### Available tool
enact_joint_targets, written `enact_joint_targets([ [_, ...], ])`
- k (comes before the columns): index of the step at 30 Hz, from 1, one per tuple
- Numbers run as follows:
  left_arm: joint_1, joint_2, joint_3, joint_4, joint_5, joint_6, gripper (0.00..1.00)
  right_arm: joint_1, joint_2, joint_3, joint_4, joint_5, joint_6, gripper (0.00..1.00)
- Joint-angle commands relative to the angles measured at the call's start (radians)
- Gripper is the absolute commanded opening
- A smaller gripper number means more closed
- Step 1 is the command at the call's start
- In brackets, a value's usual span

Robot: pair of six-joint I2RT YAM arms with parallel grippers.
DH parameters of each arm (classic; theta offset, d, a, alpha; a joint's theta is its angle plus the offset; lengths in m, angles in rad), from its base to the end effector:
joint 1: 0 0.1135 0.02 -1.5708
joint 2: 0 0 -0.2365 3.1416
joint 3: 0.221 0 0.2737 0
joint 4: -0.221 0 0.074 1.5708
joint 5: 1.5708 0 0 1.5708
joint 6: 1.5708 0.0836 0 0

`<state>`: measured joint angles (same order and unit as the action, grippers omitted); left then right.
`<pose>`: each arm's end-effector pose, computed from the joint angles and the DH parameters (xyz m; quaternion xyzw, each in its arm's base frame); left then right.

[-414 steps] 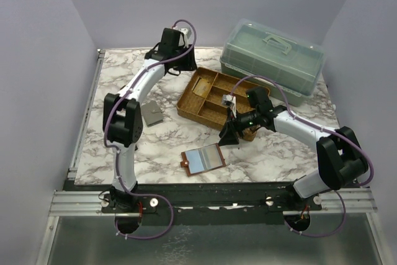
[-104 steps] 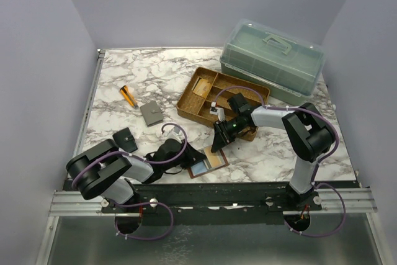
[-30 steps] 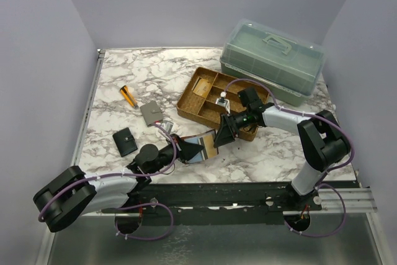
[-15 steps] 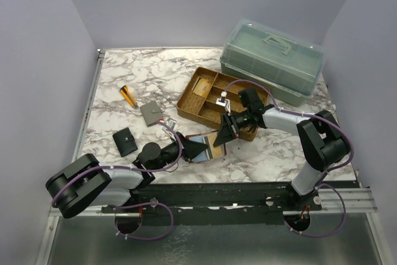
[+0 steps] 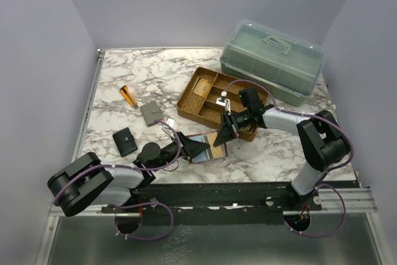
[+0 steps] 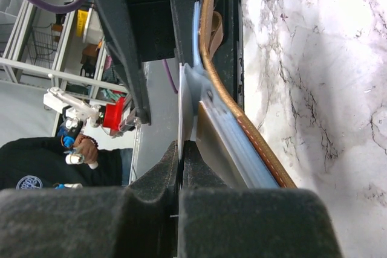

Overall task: Take the credit cards out of the card holder
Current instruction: Remove the credit card from the card holder.

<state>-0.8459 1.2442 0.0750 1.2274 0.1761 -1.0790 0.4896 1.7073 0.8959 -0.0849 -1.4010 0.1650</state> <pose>0.1613 -0.2042 0.1242 -0.0160 0.6864 -0.6291 0.3646 0.2565 0.2301 0.1266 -0.3271 0.6775 0.6573 0.0440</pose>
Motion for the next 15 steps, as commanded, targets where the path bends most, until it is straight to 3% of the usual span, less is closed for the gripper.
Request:
enact_joint_targets([
  [1, -0.001, 0.029, 0.045, 0.064, 0.055, -0.032, 0.28, 0.000, -0.013, -0.003, 0.031, -0.033, 0.011, 0.00],
  [4, -0.001, 0.067, 0.073, 0.069, 0.086, -0.034, 0.03, 0.000, -0.011, -0.003, 0.031, -0.030, 0.012, 0.00],
  [5, 0.000, 0.077, 0.078, 0.075, 0.095, -0.035, 0.00, 0.000, -0.011, -0.003, 0.030, -0.027, 0.011, 0.00],
  [12, 0.024, 0.008, -0.001, 0.138, 0.068, -0.039, 0.00, -0.014, -0.009, 0.009, -0.010, 0.022, -0.015, 0.00],
  [15, 0.045, -0.095, -0.028, 0.047, 0.049, -0.030, 0.00, -0.024, -0.010, 0.010, -0.010, 0.026, -0.013, 0.00],
])
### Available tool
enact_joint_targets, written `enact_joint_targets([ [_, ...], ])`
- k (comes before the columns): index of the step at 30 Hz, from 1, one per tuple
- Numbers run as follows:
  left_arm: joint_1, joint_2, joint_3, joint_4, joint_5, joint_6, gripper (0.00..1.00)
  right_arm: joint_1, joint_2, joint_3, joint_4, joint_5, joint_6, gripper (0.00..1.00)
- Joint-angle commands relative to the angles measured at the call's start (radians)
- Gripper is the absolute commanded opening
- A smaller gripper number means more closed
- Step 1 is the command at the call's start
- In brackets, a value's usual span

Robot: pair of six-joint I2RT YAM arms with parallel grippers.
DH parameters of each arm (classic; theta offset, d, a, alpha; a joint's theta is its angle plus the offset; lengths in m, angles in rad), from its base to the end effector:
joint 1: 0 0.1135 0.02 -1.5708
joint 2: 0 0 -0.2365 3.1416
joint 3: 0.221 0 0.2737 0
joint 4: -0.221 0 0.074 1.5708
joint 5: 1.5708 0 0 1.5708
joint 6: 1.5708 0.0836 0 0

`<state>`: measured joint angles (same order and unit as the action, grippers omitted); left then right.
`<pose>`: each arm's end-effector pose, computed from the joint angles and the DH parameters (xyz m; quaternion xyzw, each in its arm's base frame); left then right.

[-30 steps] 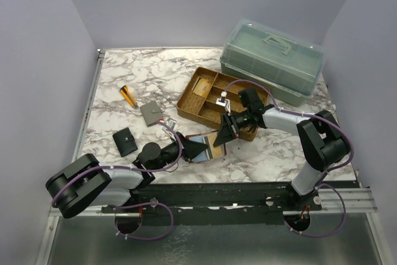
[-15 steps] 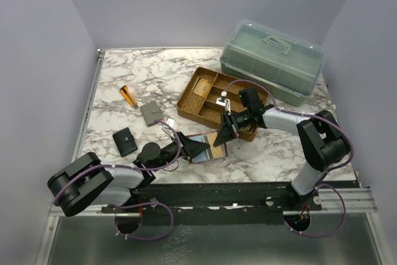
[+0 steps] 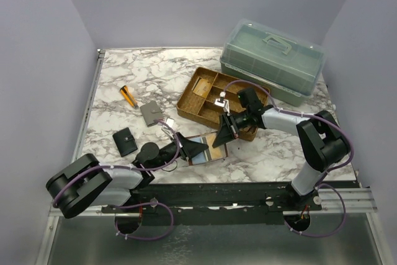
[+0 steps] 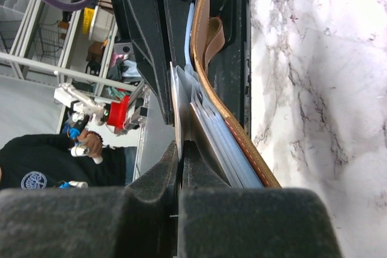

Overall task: Take the credit cards out of the card holder
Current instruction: Remove the credit card from the card holder, then place the credit card in the storage box.

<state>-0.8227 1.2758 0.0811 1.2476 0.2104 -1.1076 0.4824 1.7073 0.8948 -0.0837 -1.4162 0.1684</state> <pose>0.1645 -0.2029 0.1217 -0.0217 0.6882 -0.6343 0.3514 0.2573 0.2280 0.1273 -0.3247 0.6743 0.6619 0.0420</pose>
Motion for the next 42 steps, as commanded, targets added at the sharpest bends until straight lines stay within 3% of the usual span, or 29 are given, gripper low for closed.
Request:
enact_joint_targets([
  [1, 0.024, -0.162, -0.034, -0.021, 0.013, 0.007, 0.00, -0.017, -0.011, 0.011, -0.011, 0.038, -0.018, 0.00],
  [11, 0.050, -0.400, -0.052, -0.264, 0.012, 0.035, 0.00, -0.022, -0.023, 0.014, -0.020, 0.044, -0.041, 0.00],
  [17, 0.087, -0.568, -0.005, -0.615, -0.035, 0.043, 0.00, -0.026, -0.031, 0.024, -0.098, 0.132, -0.128, 0.00],
  [26, 0.129, -0.760, 0.075, -0.989, -0.142, 0.095, 0.00, -0.007, 0.004, 0.028, -0.133, 0.205, -0.159, 0.00],
  [32, 0.208, -0.607, 0.224, -1.079, -0.183, 0.210, 0.00, 0.005, 0.063, 0.036, -0.126, 0.312, -0.145, 0.00],
  [37, 0.369, -0.350, 0.377, -1.025, -0.013, 0.276, 0.00, 0.007, 0.096, 0.042, -0.115, 0.364, -0.132, 0.01],
  [42, 0.545, -0.060, 0.544, -0.952, 0.243, 0.346, 0.00, 0.008, 0.108, 0.050, -0.124, 0.369, -0.145, 0.03],
])
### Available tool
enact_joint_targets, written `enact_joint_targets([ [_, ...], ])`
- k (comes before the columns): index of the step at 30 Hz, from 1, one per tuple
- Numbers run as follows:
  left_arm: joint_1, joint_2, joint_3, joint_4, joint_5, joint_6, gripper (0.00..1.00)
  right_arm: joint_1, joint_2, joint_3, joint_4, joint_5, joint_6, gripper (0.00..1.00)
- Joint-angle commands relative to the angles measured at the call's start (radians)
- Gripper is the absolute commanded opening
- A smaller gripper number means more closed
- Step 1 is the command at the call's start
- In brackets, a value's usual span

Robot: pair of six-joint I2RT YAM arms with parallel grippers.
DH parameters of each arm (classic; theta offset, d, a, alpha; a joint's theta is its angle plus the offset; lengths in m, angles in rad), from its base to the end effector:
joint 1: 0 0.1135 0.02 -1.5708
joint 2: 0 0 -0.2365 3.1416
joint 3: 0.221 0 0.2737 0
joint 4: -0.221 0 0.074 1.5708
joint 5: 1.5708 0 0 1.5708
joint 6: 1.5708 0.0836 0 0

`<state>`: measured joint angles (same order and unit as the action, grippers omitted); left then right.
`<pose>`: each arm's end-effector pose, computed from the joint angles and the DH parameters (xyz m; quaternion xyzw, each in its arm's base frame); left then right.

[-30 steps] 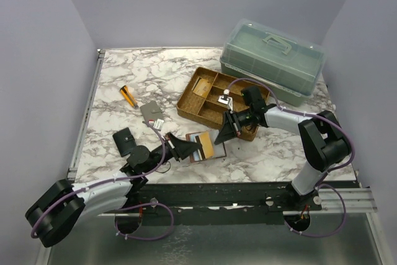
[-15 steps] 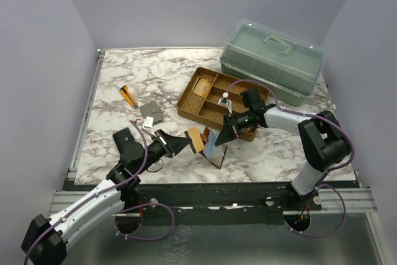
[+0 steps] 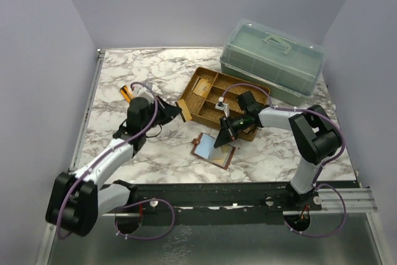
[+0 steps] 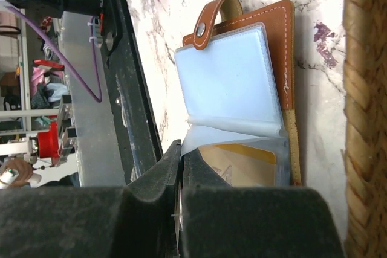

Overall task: Take the credit cards out of the card holder
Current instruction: Place the credit card in the storage box.

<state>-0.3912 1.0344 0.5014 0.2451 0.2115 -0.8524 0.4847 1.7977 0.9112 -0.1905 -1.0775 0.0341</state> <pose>0.2789 -0.1340 0.1885 -0.1206 0.7901 -0.4153 0.4344 0.2686 0.2247 0.0749 -0.3082 0.7833 0.5347 0.0752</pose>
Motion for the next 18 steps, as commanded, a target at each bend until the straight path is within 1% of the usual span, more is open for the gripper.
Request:
enact_joint_targets([
  [1, 0.136, 0.249, 0.167, 0.055, 0.300, 0.103, 0.00, 0.007, 0.021, 0.036, -0.021, 0.028, -0.014, 0.03],
  [4, 0.168, 0.417, 0.321, 0.028, 0.416, 0.165, 0.00, 0.011, 0.024, 0.041, -0.029, 0.028, -0.024, 0.03],
  [7, 0.172, 0.558, 0.476, -0.061, 0.436, 0.245, 0.00, 0.014, 0.025, 0.051, -0.041, 0.027, -0.025, 0.04],
  [13, 0.169, 0.785, 0.713, -0.160, 0.433, 0.284, 0.00, 0.017, 0.023, 0.057, -0.051, 0.024, -0.024, 0.05],
  [18, 0.153, 0.938, 0.940, -0.357, 0.366, 0.410, 0.00, 0.017, 0.027, 0.062, -0.058, 0.020, -0.024, 0.05],
])
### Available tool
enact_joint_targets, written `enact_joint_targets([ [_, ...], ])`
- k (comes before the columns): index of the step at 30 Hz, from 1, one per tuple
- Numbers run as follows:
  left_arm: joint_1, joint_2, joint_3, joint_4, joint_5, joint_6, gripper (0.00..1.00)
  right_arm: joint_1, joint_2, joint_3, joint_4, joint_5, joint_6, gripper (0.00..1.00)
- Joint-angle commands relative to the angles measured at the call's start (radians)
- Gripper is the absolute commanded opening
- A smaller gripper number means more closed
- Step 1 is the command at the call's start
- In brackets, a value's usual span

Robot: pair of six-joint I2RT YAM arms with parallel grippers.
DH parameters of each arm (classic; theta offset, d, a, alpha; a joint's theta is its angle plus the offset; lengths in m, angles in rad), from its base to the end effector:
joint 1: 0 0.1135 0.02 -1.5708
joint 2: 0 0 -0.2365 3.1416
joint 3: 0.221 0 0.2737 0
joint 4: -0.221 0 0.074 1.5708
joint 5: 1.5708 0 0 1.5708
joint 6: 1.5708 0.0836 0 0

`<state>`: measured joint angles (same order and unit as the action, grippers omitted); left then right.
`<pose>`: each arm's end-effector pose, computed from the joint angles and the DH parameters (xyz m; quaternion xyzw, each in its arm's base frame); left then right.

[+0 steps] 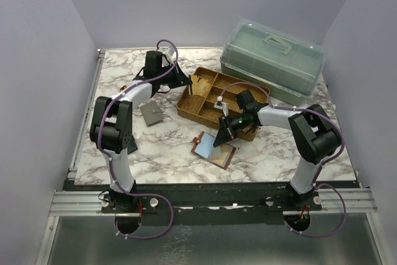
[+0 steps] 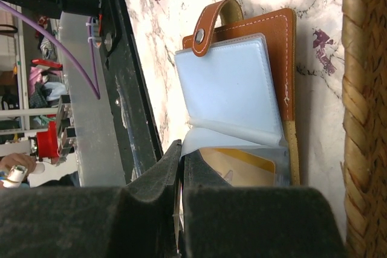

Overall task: Take the credit cards out of the card holder
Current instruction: Place the credit card in the storage box.

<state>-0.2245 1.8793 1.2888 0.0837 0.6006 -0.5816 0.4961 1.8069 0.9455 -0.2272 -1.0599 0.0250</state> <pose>0.4497 -0.1511 0.1706 0.0015 0.8368 -0.4246 0.3457 0.2714 0.2298 0.0781 -0.3129 0.7866 0.5274 0.0726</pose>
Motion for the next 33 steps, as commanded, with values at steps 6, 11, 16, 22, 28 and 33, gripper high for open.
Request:
enact_joint_targets([
  [6, -0.044, 0.244, 0.368, -0.370, -0.079, 0.259, 0.00, 0.006, 0.026, 0.033, -0.029, -0.004, -0.016, 0.05],
  [11, -0.079, 0.331, 0.493, -0.428, -0.086, 0.270, 0.00, 0.006, 0.026, 0.035, -0.032, 0.005, -0.044, 0.05],
  [16, -0.108, 0.414, 0.611, -0.488, -0.163, 0.272, 0.04, 0.005, 0.026, 0.037, -0.035, 0.009, -0.047, 0.05],
  [22, -0.116, 0.466, 0.740, -0.562, -0.305, 0.273, 0.17, 0.006, 0.026, 0.038, -0.038, 0.010, -0.049, 0.05],
  [28, -0.132, 0.385, 0.758, -0.569, -0.467, 0.280, 0.29, 0.005, 0.025, 0.038, -0.040, 0.019, -0.054, 0.06],
  [33, -0.136, 0.187, 0.568, -0.465, -0.495, 0.284, 0.34, 0.007, 0.026, 0.040, -0.037, 0.023, -0.050, 0.06],
])
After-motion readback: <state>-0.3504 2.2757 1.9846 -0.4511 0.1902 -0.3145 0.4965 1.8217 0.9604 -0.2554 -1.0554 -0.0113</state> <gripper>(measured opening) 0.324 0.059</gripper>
